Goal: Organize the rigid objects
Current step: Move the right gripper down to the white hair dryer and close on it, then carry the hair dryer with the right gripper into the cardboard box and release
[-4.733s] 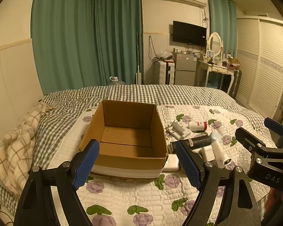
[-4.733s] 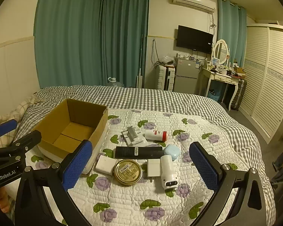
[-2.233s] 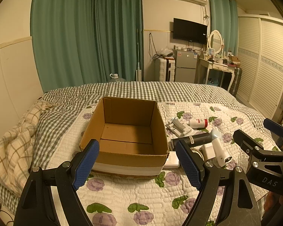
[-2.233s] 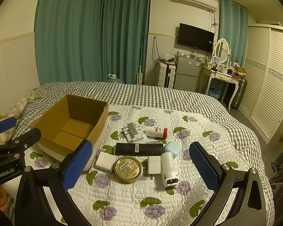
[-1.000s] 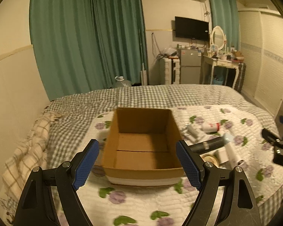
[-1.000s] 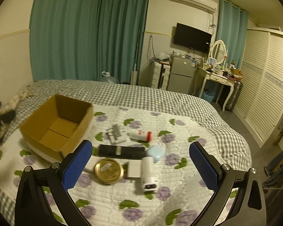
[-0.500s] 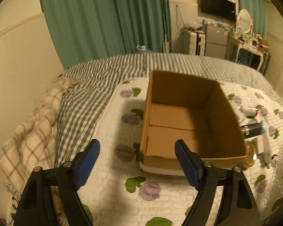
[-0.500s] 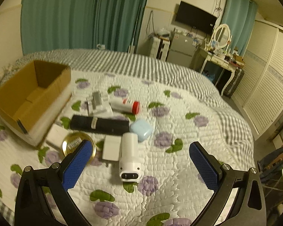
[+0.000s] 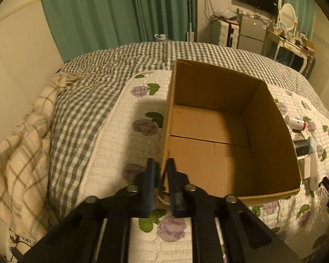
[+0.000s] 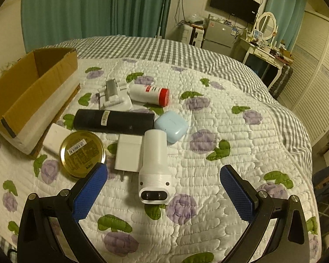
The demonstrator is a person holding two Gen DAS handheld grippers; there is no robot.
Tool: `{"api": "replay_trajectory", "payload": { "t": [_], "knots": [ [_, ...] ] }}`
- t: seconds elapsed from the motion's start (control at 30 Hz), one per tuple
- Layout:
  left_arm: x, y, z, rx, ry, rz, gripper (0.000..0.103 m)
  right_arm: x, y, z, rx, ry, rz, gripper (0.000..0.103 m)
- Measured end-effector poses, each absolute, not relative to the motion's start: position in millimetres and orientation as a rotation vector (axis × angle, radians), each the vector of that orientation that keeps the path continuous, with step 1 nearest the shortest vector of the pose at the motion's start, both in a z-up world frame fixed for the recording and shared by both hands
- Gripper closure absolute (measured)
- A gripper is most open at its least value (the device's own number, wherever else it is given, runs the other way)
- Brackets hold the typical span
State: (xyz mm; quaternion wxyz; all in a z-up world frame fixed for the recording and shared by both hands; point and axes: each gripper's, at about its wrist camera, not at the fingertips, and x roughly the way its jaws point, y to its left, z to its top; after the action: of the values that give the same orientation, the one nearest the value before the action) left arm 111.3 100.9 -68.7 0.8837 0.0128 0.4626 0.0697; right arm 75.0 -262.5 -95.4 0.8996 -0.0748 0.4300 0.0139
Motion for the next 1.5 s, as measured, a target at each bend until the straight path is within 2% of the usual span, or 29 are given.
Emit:
{"api": "replay_trajectory", "payload": {
  "t": [0.37,0.53,0.7,0.8,0.87,0.93,1.27,1.5],
  "knots": [
    [112,98,-70,0.066,0.964,0.150,0.095,91,-269,-121,-0.105,0.984,0.031,0.001],
    [112,98,-69,0.073,0.965,0.149,0.095,99,-266,-136,-0.100,1.035,0.044,0.026],
    [112,96,-70,0.082,0.964,0.141,0.095,105,-265,-147,-0.090,1.070,0.055,0.034],
    [111,95,-70,0.089,0.963,0.136,0.095,111,-263,-156,-0.077,1.102,0.078,0.049],
    [111,94,-70,0.093,0.963,0.133,0.095,112,-263,-157,-0.075,1.102,0.085,0.052],
    [111,94,-70,0.099,0.963,0.130,0.095,110,-263,-157,-0.074,1.094,0.081,0.060],
    [110,95,-71,0.110,0.962,0.108,0.095,90,-256,-112,-0.085,0.957,0.079,0.060],
    [111,97,-70,0.101,0.964,0.097,0.095,87,-223,-33,-0.115,0.811,0.187,0.060]
  ]
}}
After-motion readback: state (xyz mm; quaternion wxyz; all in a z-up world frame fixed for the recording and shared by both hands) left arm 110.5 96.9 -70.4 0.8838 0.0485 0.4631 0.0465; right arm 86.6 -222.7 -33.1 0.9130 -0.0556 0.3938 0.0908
